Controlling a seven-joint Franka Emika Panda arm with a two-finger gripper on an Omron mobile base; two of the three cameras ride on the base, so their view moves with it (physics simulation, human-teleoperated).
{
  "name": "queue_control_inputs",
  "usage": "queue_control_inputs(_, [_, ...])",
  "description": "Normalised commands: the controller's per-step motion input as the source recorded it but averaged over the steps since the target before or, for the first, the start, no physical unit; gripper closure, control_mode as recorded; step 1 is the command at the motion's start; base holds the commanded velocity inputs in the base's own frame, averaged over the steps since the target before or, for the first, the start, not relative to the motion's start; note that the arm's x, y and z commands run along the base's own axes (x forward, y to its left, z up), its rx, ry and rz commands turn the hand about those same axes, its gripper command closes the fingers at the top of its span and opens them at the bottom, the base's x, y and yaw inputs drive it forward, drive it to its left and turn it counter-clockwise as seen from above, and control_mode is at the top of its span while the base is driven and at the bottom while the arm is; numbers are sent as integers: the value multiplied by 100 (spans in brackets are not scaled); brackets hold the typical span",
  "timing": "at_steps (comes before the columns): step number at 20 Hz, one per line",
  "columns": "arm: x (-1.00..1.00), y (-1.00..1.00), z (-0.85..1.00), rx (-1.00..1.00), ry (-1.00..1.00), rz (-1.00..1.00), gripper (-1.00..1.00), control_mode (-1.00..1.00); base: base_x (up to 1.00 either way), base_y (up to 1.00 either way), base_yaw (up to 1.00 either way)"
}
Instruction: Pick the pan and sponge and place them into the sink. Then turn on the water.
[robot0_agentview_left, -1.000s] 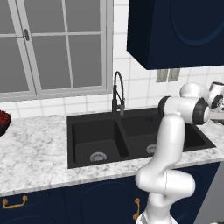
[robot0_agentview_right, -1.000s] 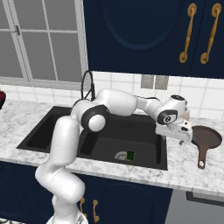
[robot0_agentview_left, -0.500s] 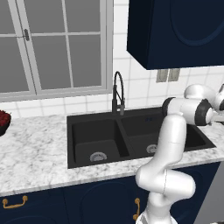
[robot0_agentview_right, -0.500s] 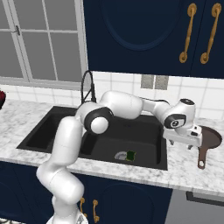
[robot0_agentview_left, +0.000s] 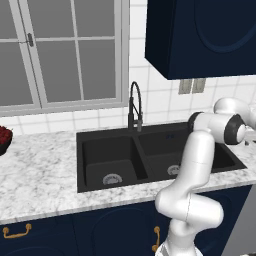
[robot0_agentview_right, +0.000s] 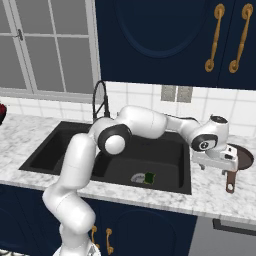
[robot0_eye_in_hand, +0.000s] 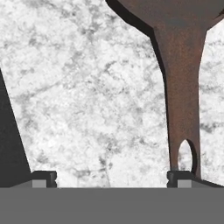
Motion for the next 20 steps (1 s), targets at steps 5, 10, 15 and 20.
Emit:
queue_control_inputs(5, [-18, -23, 0, -1, 0, 0, -100, -100, 0, 0, 0])
queue_control_inputs(10, [-19, -23, 0, 0, 0, 0, -100, -100, 0, 0, 0])
queue_control_inputs(15, [-12, -23, -2, 0, 0, 0, -100, -100, 0, 0, 0])
queue_control_inputs(20, [0, -20, -12, 0, 0, 0, -100, -100, 0, 0, 0])
